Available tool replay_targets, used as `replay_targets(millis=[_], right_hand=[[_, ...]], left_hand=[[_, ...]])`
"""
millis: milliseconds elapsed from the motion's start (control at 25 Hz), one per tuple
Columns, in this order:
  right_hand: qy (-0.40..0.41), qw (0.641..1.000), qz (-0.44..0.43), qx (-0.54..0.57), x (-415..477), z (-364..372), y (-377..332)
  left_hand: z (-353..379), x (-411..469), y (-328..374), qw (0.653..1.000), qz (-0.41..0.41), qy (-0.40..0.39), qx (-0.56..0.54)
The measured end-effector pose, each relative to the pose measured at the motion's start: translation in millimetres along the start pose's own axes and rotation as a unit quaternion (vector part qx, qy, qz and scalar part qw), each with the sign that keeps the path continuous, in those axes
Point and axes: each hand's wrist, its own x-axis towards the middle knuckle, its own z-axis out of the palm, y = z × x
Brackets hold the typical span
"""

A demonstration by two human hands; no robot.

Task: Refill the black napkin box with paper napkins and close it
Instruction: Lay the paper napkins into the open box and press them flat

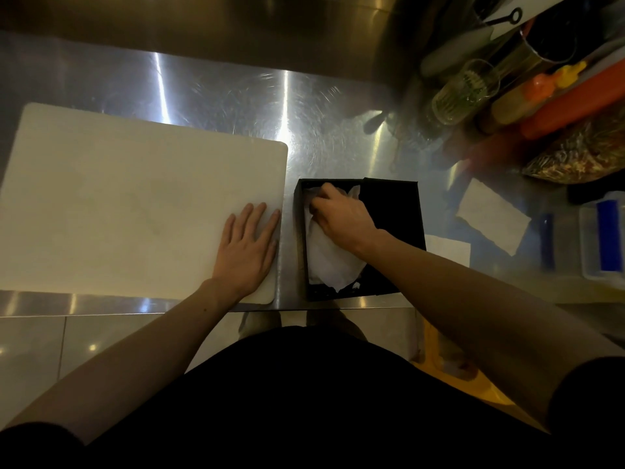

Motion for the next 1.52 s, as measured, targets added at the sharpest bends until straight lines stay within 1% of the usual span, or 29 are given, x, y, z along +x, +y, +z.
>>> replay_targets(millis=[120,280,360,400,520,600,680,760,840,920,1040,1200,1280,1400,1480,1520], right_hand=[[0.01,0.999,0.028,-0.038,0.4,-0.6,-1.9],[0.018,0.991,0.058,-0.121,0.6,-7.3,-0.6],[0.037,0.99,0.059,-0.12,-2.3,-12.6,1.4],[0.05,0.993,0.038,-0.1,-5.3,-14.4,0.6],[0.076,0.993,-0.075,-0.055,-22.9,-4.8,-10.7],[0.048,0.995,-0.087,-0.029,-34.7,6.0,-16.9],[-0.015,0.997,-0.078,-0.026,-38.6,16.3,-17.1],[-0.068,0.996,-0.049,-0.044,-39.5,22.8,-17.0],[-0.078,0.996,0.004,-0.03,-39.2,29.2,-18.1],[-0.071,0.995,0.063,-0.012,-38.8,36.0,-22.1],[-0.04,0.991,0.127,-0.001,-37.5,45.9,-29.5],[-0.027,0.991,0.13,0.026,-38.4,52.7,-33.2],[0.0,0.991,0.124,0.049,-42.0,46.5,-33.8],[0.087,0.99,0.059,0.092,-53.8,26.0,-33.4],[0.171,0.976,0.026,0.132,-69.8,10.5,-19.9],[0.218,0.964,0.034,0.15,-79.2,4.3,-8.0]], left_hand=[[0.8,-0.3,1.0,1.0,-0.002,0.003,-0.002],[1.9,-0.6,0.1,1.0,-0.002,0.01,0.001],[2.3,-0.7,-0.9,1.0,-0.004,0.017,0.002],[3.0,-0.7,-0.8,1.0,-0.003,0.018,0.0],[6.3,-1.3,-0.2,1.0,-0.002,0.022,-0.001],[9.1,-1.4,-2.7,1.0,0.001,0.021,0.001],[11.0,-1.0,-2.8,1.0,0.0,0.027,0.007],[13.0,-1.0,-3.8,1.0,-0.001,0.029,0.011],[14.4,-0.9,-5.3,0.999,-0.001,0.031,0.015],[14.4,-0.1,-4.6,0.999,-0.001,0.028,0.016],[14.1,-0.5,-4.0,1.0,-0.003,0.022,0.016],[10.0,-0.9,-3.0,1.0,-0.004,0.014,0.009],[7.8,-1.2,-2.8,1.0,-0.004,0.01,0.009],[4.4,-2.7,-1.8,1.0,-0.006,0.006,0.011],[1.7,-2.6,1.1,1.0,-0.005,0.005,0.012],[0.4,-2.4,2.2,1.0,-0.008,0.005,0.012]])
